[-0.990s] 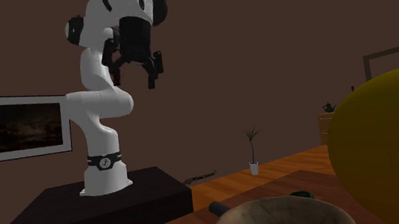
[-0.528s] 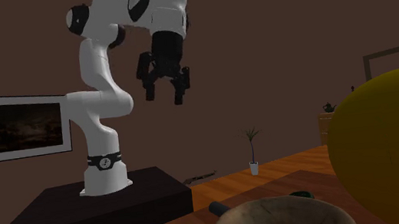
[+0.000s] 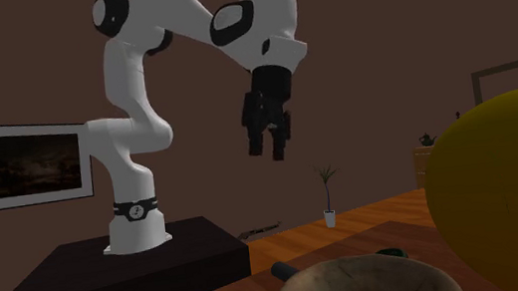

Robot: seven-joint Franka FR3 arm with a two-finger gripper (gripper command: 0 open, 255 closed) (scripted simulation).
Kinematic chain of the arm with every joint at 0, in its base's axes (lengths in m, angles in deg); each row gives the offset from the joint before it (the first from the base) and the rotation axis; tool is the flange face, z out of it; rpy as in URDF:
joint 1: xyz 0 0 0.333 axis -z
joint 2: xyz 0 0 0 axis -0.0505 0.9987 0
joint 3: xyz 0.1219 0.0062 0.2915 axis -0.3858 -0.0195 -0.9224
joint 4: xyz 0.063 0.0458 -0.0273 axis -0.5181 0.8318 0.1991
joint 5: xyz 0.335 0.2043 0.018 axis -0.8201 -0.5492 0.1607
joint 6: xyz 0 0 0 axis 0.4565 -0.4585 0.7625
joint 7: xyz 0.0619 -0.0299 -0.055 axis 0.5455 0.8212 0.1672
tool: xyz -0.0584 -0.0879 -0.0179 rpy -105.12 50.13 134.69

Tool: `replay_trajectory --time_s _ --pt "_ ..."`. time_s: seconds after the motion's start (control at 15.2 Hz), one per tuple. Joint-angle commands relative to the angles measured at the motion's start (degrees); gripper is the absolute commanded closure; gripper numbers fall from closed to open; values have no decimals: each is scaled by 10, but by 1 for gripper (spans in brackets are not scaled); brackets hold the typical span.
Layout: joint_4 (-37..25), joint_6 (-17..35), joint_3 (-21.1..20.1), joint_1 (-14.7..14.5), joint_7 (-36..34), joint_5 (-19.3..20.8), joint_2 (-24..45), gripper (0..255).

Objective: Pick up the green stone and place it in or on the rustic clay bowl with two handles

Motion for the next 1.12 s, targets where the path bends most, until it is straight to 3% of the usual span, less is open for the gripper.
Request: replay_trajectory --time_s 0.0,0.46,1.06 --pt "-21 15 -8 -9 -13 29 42 0" --pt "-128 29 -16 -64 -57 131 188 0" --pt "-301 13 2 -160 -71 234 373 0"
